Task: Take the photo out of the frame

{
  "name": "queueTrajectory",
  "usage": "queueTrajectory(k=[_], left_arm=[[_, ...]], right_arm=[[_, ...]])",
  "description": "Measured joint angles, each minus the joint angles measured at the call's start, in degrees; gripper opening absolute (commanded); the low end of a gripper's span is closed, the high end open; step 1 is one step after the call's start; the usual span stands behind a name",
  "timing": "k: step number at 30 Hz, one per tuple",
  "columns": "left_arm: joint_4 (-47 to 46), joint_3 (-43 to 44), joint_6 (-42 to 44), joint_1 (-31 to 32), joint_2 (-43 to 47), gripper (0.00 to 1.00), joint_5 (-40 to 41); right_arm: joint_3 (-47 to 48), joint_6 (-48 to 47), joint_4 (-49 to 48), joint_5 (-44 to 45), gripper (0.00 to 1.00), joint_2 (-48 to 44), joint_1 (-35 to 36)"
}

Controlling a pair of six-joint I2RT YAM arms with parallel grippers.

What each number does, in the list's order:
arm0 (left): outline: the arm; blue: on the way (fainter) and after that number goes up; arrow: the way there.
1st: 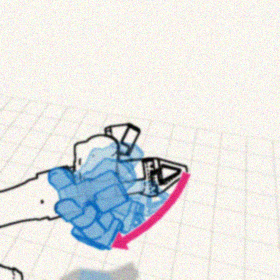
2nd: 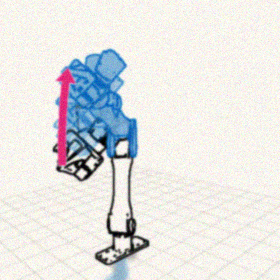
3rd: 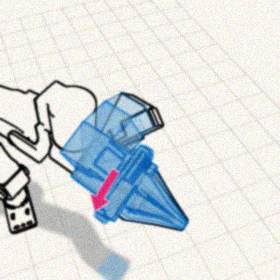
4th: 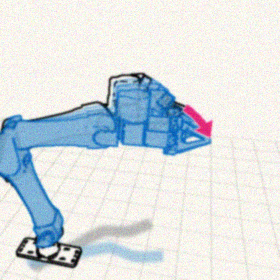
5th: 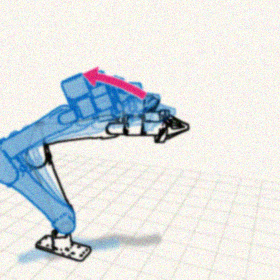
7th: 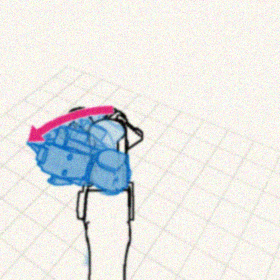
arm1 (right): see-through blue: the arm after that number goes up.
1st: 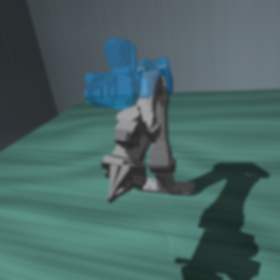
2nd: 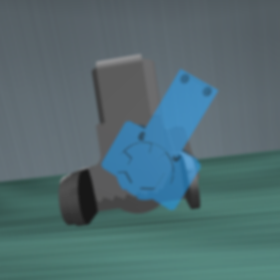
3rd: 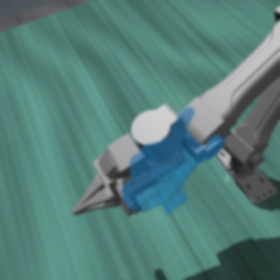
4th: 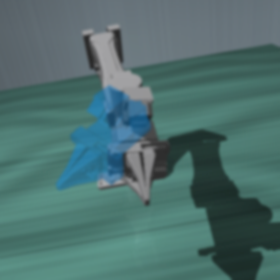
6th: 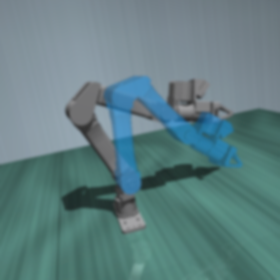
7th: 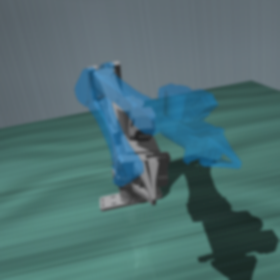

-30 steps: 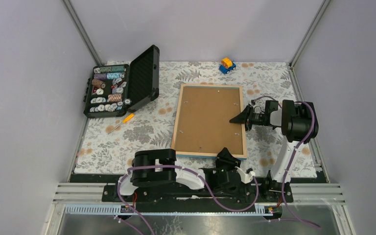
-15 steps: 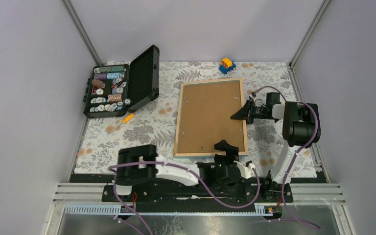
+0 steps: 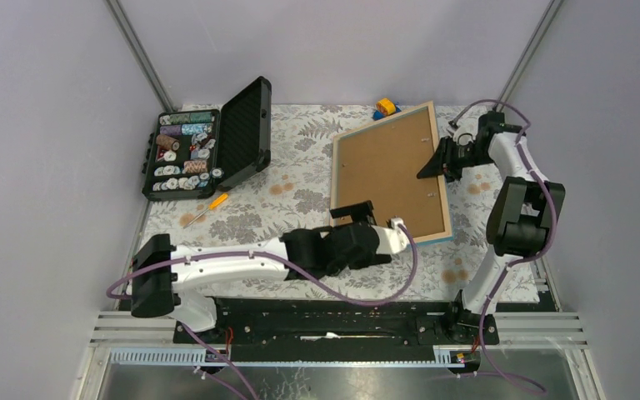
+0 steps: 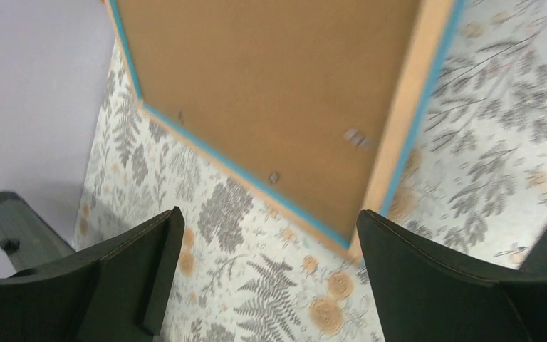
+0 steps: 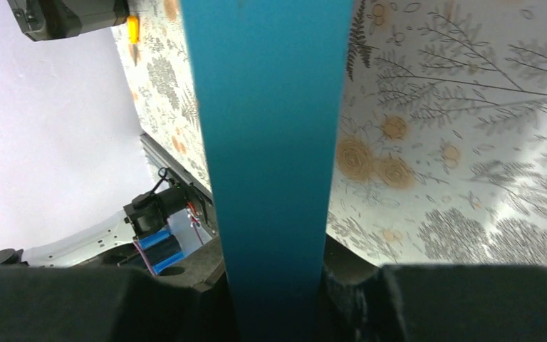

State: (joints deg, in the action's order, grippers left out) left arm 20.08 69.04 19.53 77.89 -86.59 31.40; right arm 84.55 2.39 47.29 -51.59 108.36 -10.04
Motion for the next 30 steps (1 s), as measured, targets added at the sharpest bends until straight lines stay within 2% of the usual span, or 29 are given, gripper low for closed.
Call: queueTrajectory(k=[6,15,23,30], left_arm=[[4.04,-0.81,-0.55,-6.51,2.43,0.99,-2.12],[4.26,-3.26,-1.4,-6.36,4.81,0.99,-3.19],[4.31,-6.08,-2.03,-7.48,7.82,0.99,-3.21],[4.28,-7.52,-3.06,-10.27,10.25,0.99,-3.26]], right_arm=[[11.41,-6.73,14.78,7.85,0.0,0.0,-1.9],[28.76,-9.88,28.44,21.53,0.0,-0.04,-3.85],[42.58,-12.44,35.04,32.68,0.0,-0.04,-3.91],[48.46,-15.04,36.85,38.01,0.0,0.04,-3.19]])
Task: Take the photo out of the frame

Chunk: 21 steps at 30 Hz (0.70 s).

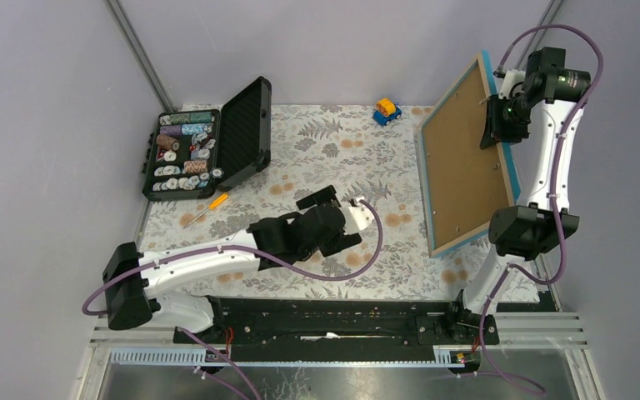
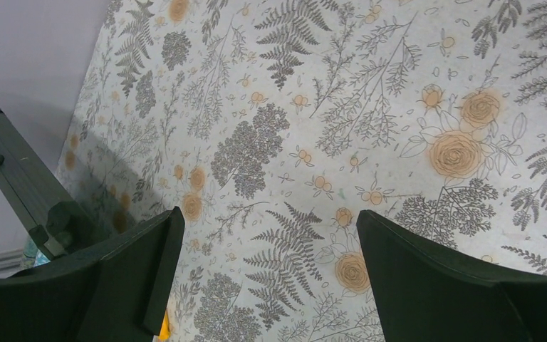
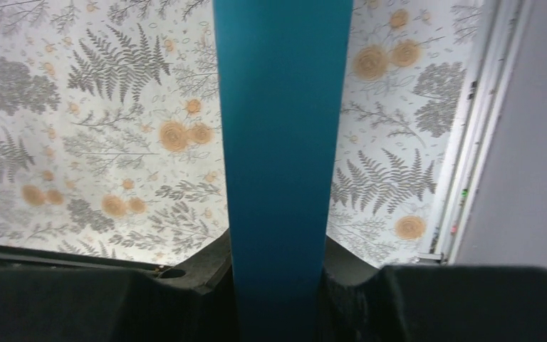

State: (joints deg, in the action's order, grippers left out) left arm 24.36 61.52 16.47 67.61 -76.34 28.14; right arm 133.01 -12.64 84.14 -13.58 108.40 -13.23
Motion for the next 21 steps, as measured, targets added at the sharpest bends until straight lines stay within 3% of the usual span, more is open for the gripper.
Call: queueTrajectory(k=[13,21], left_arm=[[0.63,-0.26,-2.97,-5.97,1.55,0.99,-2.86],[5.62,0.74,-8.74,-14.08,8.2,0.99,-12.0]], right_arm=[[-1.95,-7.48,-3.96,15.17,0.0,-3.89,17.35],[-11.45,-17.2,-17.94,27.1,0.0,-5.2,23.21]])
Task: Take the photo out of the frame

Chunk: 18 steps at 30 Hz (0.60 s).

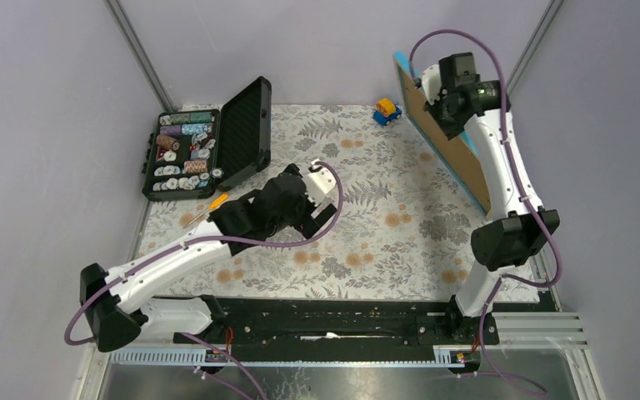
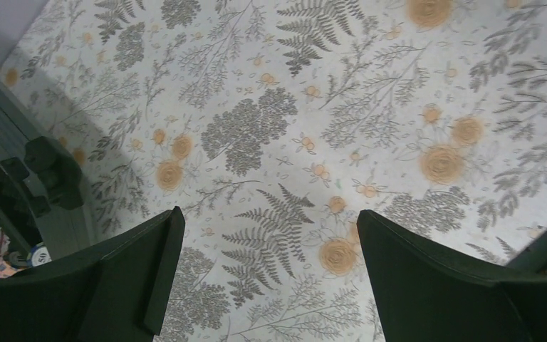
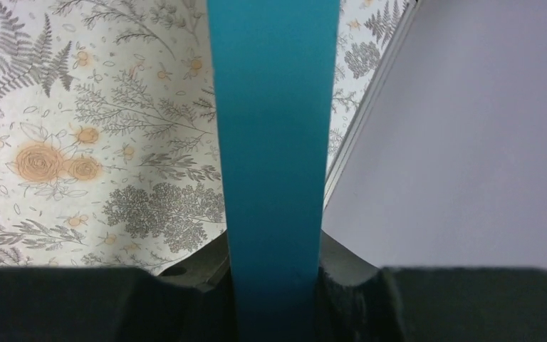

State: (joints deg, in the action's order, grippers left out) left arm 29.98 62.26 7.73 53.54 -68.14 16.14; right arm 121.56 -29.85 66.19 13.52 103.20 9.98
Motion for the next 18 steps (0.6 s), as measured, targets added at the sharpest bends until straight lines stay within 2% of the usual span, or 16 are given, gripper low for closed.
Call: queueTrajectory(k=[8,13,18], left_arm=[[3.85,0.37,-1.81,-0.61,3.61,0.99,-2.54],[5.09,1.14,-1.81,-4.5,5.11,0.99,-3.17],[5.16,5.18,-1.77,-7.69,8.0,0.99,-3.41]], right_arm=[[-21.14,-5.33,-10.67,4.04,0.0,-9.97,10.78],[-37.18,-7.87,-18.84,7.37,0.0,-18.86,17.4],[-48.7,-9.81,-26.21,10.14,0.0,-25.22,20.79]])
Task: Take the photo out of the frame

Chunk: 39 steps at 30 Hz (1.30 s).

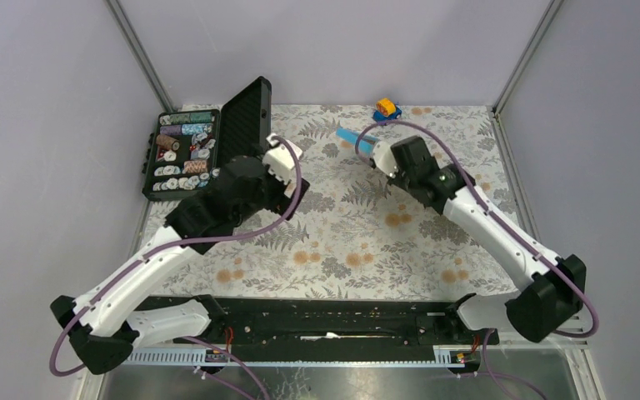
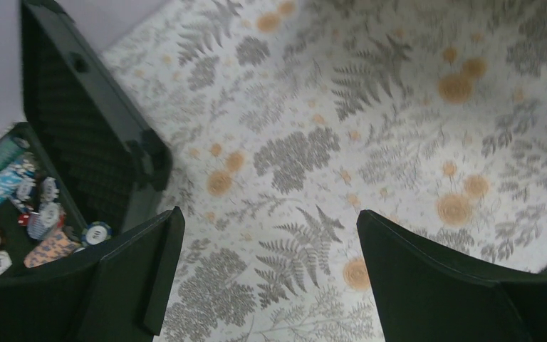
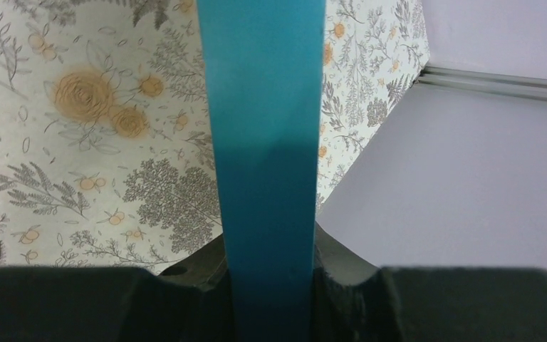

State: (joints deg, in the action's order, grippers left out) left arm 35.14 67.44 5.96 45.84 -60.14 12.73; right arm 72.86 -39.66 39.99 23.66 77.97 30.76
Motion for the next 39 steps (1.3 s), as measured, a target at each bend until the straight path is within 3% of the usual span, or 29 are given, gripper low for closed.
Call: queueTrajectory(k=[8,16,22,29,39], left_arm=[[-1.53,2.97,-0.26,-5.62,1.79,0.99,0.7],[-1.33,2.97,-1.07,-7.69,-0.37,0.99,0.66],[-1.38,2.91,-1.53,-8.59,-0.68,0.99,0.61],[-1.44,2.25,-1.55,-9.11,-0.74,0.99,0.57],[-1.53,0.76,-1.55,-9.38,-0.72,0.99,0.48]], right_arm=[[-17.57,-2.23,-11.54,4.63,0.0,-8.11,6.97],[-33.05,-5.05,-31.71,13.11,0.0,-7.58,13.2],[-38.84,-6.21,-42.6,18.71,0.01,-4.2,16.94],[-42.1,-3.34,-49.68,21.86,0.55,2.36,22.56],[-40.41,4.28,-42.53,8.81,0.89,5.68,25.33]])
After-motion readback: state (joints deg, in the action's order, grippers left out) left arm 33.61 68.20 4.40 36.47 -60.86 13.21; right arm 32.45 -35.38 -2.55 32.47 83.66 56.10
